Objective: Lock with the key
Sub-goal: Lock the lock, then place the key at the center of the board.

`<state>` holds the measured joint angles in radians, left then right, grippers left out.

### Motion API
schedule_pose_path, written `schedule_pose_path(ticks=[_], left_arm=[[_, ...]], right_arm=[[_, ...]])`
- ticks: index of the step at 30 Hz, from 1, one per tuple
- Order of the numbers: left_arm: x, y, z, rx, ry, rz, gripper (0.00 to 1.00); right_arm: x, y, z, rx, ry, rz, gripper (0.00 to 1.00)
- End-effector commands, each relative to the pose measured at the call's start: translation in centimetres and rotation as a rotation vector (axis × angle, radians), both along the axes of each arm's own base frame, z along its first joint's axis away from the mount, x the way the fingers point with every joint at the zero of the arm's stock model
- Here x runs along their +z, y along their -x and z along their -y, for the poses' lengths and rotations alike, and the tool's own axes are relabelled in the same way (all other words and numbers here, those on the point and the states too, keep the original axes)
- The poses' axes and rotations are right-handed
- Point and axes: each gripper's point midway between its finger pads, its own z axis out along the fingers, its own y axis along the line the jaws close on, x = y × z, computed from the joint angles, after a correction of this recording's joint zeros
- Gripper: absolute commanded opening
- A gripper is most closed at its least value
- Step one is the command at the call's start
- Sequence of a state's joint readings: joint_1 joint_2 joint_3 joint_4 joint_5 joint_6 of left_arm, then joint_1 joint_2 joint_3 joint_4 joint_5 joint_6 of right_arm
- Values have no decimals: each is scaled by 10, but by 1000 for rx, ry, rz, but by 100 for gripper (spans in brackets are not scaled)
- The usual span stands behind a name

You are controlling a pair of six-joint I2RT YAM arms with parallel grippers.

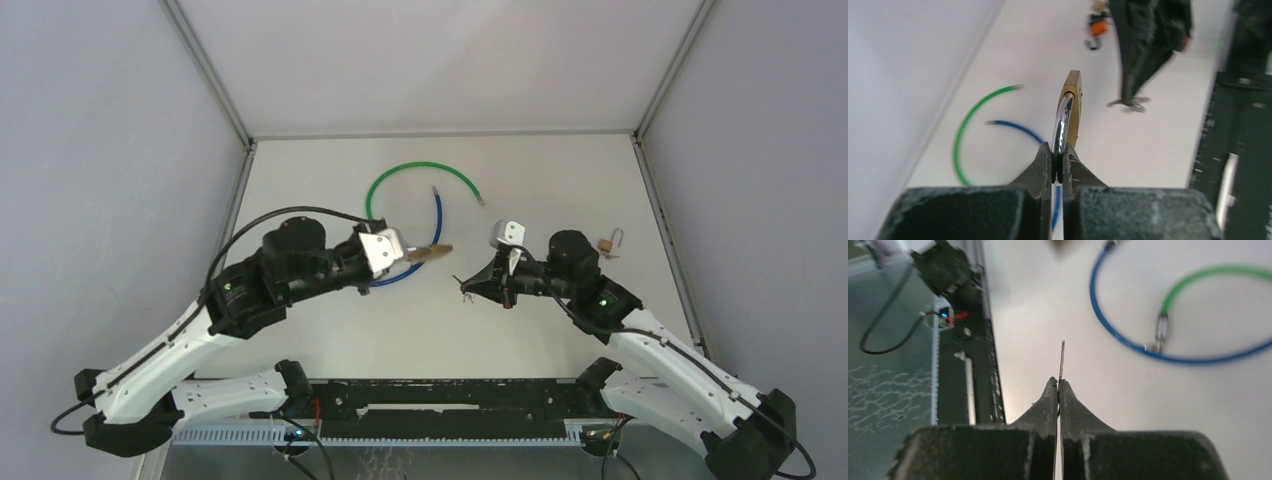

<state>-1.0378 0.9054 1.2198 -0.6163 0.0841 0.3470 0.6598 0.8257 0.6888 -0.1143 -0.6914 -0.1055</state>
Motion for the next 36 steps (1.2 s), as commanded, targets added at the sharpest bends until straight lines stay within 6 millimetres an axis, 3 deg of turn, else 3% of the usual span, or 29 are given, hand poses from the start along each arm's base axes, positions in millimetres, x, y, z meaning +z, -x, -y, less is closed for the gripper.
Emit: schedule_pose_path(ticks=[1, 4, 7, 13, 16, 19, 21, 22, 23, 24, 25, 28, 31, 34, 36], left_arm=[[131, -11, -40, 88, 273, 338, 0], [121, -8, -45, 93, 266, 312, 0], [104, -8, -48, 116, 271, 260, 0], [77, -1, -44, 106, 297, 147, 0], [64, 3, -40, 94, 303, 83, 0], [55, 7, -36, 81, 312, 29, 0], [49, 8, -34, 79, 311, 2, 0], [44, 9, -32, 76, 309, -14, 0], [40, 11, -31, 70, 307, -35, 0], [34, 14, -29, 52, 304, -57, 0], [28, 17, -27, 45, 302, -83, 0], [12, 22, -23, 20, 289, -131, 0], [10, 29, -18, -25, 289, -141, 0], [4, 49, -8, -152, 271, -179, 0], [-2, 64, -5, -228, 250, -212, 0]], right_arm=[[-50, -29, 13, -183, 85, -141, 0], [-65, -39, 17, -227, 96, -203, 0], [-88, -54, 22, -346, 107, -384, 0], [-165, -43, 26, -480, 223, -828, 0], [-184, -45, 30, -537, 253, -888, 0], [-189, -52, 33, -582, 249, -901, 0], [-191, -56, 39, -607, 249, -917, 14], [-190, -58, 42, -615, 250, -924, 32], [-184, -60, 44, -617, 256, -920, 47], [-173, -63, 46, -619, 260, -894, 77], [-158, -63, 44, -598, 273, -833, 96], [-87, -54, 30, -432, 227, -537, 99], [-14, -1, 8, -93, 84, -236, 99], [34, 45, -7, 130, -35, 8, 99], [51, 56, -16, 177, -85, 79, 99]])
